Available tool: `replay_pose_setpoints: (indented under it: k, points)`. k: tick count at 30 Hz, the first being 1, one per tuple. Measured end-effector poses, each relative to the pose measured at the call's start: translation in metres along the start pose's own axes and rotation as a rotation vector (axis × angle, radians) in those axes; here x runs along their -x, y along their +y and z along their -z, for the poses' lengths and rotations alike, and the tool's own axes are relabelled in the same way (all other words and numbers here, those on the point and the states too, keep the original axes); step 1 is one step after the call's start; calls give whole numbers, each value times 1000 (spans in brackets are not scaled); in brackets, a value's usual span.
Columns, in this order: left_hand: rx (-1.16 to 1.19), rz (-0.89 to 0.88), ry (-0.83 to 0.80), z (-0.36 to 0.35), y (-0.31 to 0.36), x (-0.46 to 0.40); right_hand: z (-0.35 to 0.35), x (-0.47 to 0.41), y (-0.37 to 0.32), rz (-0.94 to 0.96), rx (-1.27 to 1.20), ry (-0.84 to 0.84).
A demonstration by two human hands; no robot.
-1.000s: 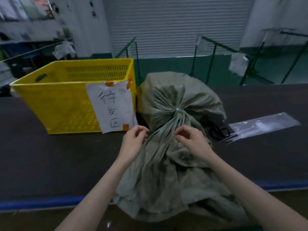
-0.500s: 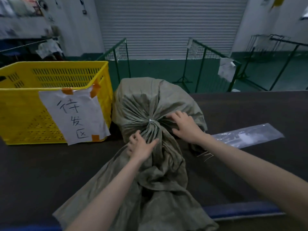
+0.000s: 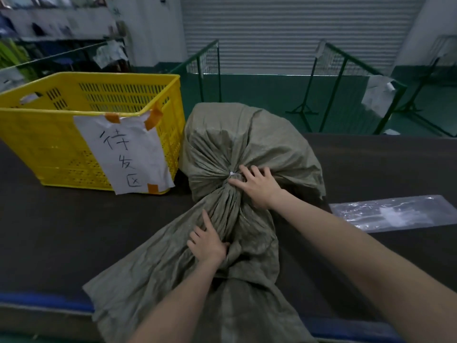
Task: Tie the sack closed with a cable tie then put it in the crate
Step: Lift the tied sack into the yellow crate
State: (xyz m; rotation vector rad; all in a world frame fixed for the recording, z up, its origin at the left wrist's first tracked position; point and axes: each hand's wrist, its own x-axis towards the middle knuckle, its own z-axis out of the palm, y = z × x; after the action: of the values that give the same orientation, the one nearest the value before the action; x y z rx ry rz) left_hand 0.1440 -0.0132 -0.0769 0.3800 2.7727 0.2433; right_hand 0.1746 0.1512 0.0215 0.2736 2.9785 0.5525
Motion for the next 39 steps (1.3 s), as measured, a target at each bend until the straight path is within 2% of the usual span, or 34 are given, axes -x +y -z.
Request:
replay_pose_setpoints:
  k: [3, 8, 10, 12, 14, 16, 22, 26, 28, 30, 32, 36, 39]
  points:
    - [-58, -11, 30, 1, -8, -8, -5, -3, -4, -36, 21, 26]
    - [-96, -181, 107, 25, -25, -18, -8, -9, -5, -20, 115, 165]
    - [-112, -210, 171, 45, -32, -22, -4, -14, -1, -12, 147, 235]
    - [-97, -237, 271, 69, -40, -28, 3, -18, 3, -6, 102, 197]
    - [-53, -287, 368, 97, -46, -34, 6, -22, 7, -52, -18, 149]
    - [-5, -397, 450, 126, -41, -37, 11, -25, 12, -136, -155, 180]
    - [57, -710, 780, 206, 5, -35, 69, -43, 58, -289, -796, 575]
    - [59, -808, 1017, 262, 40, -37, 123, -57, 99, -335, -1026, 783]
    - [105, -842, 1110, 289, 52, -36, 142, -61, 115, -339, -1136, 827]
    - [191, -871, 1137, 310, 59, -36, 153, -61, 126, -310, -1196, 778]
    - [249, -899, 1115, 322, 62, -41, 154, -61, 136, -261, -1200, 659]
    - [144, -898, 907, 300, 59, -62, 124, -56, 137, -218, -1196, 387]
    - [77, -837, 777, 272, 57, -72, 95, -48, 133, -284, -1201, 288]
